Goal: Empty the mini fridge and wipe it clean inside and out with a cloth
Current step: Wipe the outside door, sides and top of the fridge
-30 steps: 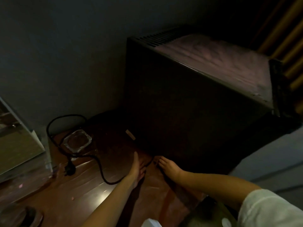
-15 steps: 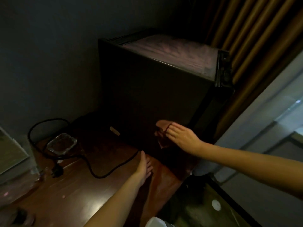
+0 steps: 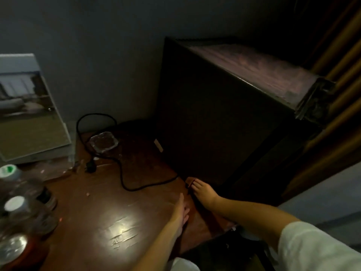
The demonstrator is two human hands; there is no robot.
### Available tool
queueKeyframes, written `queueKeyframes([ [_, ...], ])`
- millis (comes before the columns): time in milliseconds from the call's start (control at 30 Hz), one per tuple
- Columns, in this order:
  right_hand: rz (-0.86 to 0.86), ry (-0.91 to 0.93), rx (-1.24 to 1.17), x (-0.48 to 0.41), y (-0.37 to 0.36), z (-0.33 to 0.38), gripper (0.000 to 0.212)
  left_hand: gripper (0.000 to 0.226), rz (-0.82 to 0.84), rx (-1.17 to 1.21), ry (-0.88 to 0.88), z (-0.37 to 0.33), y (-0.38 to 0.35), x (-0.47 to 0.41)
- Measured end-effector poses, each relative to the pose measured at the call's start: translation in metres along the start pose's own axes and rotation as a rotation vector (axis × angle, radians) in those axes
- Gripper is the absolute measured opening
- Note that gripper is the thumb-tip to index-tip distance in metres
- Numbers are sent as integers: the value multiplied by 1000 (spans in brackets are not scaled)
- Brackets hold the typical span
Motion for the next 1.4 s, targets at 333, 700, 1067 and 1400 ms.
queueKeyframes([
  [333,-199,-106,-68,58,9,-31,55,49,-59,-89,-220,-9,-68,8],
  [700,-951,-886,-66,213,68,-138,41,47,77,-480,-1185,-94,-160,105],
  [1067,-254,-271,-103,74,1,-30,58,49,88,-188,-336,-27,-92,19],
  [1400,-514,-493,-374,112,-2,-21,68,142,137,-199,-552,-14,-91,21],
])
Point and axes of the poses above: each hand's wrist, its own x-axis away from the middle knuckle, its own y-axis out of the back of the hand, z = x × y, the point moved 2 cm from there along -x, towards the middle knuckle, and after that the axes turned 4 degrees about y, right-handed, at the moved point
